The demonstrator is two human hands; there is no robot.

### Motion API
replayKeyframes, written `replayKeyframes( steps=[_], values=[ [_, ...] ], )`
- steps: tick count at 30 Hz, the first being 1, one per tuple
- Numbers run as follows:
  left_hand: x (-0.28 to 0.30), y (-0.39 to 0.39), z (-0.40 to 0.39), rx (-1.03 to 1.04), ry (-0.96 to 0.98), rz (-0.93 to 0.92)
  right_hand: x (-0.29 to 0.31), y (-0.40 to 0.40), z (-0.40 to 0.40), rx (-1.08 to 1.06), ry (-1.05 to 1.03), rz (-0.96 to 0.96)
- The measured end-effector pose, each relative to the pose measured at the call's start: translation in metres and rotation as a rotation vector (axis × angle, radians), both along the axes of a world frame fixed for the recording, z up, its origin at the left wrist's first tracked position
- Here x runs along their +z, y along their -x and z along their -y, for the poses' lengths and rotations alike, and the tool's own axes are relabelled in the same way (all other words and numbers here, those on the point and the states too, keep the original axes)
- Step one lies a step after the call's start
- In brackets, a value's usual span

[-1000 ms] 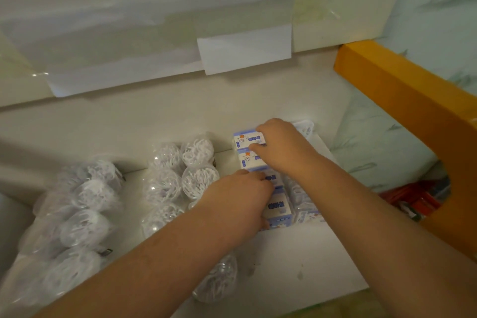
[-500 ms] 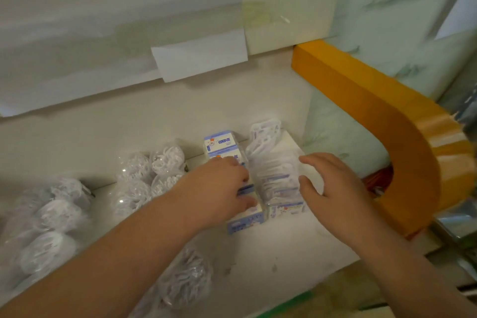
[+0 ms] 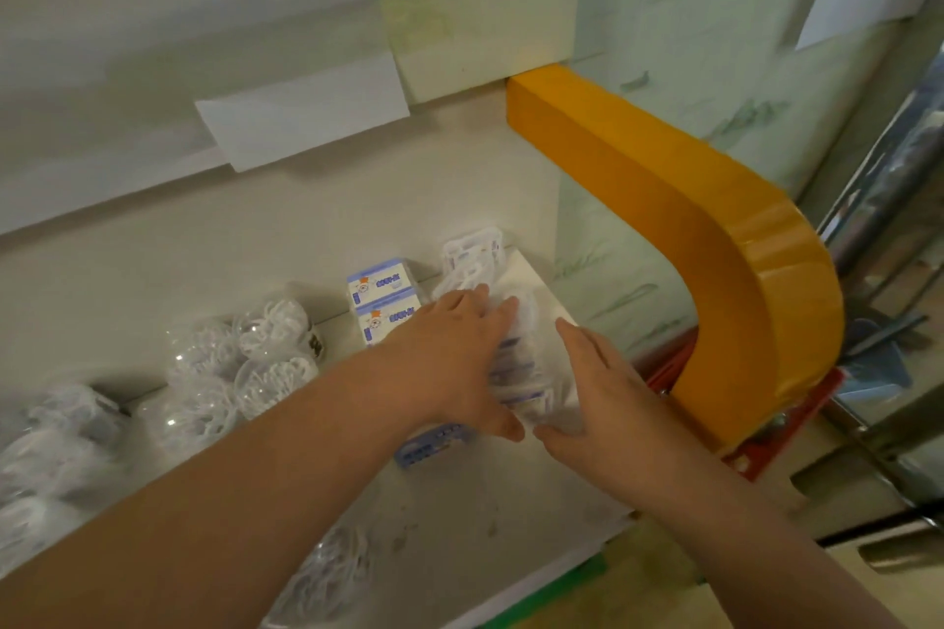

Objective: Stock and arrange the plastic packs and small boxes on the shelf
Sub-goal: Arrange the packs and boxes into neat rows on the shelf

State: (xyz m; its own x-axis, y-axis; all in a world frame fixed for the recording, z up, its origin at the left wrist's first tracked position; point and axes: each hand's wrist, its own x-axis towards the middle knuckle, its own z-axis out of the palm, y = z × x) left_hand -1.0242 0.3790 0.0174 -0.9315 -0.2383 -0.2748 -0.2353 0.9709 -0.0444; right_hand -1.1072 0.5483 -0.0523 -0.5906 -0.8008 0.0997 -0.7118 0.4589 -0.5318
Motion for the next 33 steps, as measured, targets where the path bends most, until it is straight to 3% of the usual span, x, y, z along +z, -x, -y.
replayKeyframes(
  steps=[6, 11, 13, 16, 19, 27, 33],
  values=[
    [-0.006, 0.004, 0.0, 0.032, -0.017, -0.089, -0.007, 0.002, 0.022, 0.086, 0.186, 0.188],
    [0.006, 0.003, 0.016, 0.082, -0.191, 0.047, -0.007, -0.004, 0.022, 0.084, 0.203, 0.226],
    [0.013, 0.012, 0.031, 0.179, -0.257, -0.121, -0.006, -0.003, 0.02, 0.047, 0.189, 0.276],
    [0.018, 0.031, 0.049, 0.29, -0.079, -0.314, 0.003, -0.001, 0.021, 0.027, 0.185, 0.328],
    [0.016, 0.05, 0.057, 0.361, 0.057, -0.187, 0.009, 0.004, 0.027, 0.049, 0.176, 0.336],
    [0.019, 0.066, 0.065, 0.398, -0.01, -0.113, 0.013, 0.011, 0.036, 0.089, 0.16, 0.331],
    [0.035, 0.046, 0.061, 0.342, -0.059, -0.477, 0.013, 0.013, 0.034, 0.1, 0.146, 0.312]
  ],
)
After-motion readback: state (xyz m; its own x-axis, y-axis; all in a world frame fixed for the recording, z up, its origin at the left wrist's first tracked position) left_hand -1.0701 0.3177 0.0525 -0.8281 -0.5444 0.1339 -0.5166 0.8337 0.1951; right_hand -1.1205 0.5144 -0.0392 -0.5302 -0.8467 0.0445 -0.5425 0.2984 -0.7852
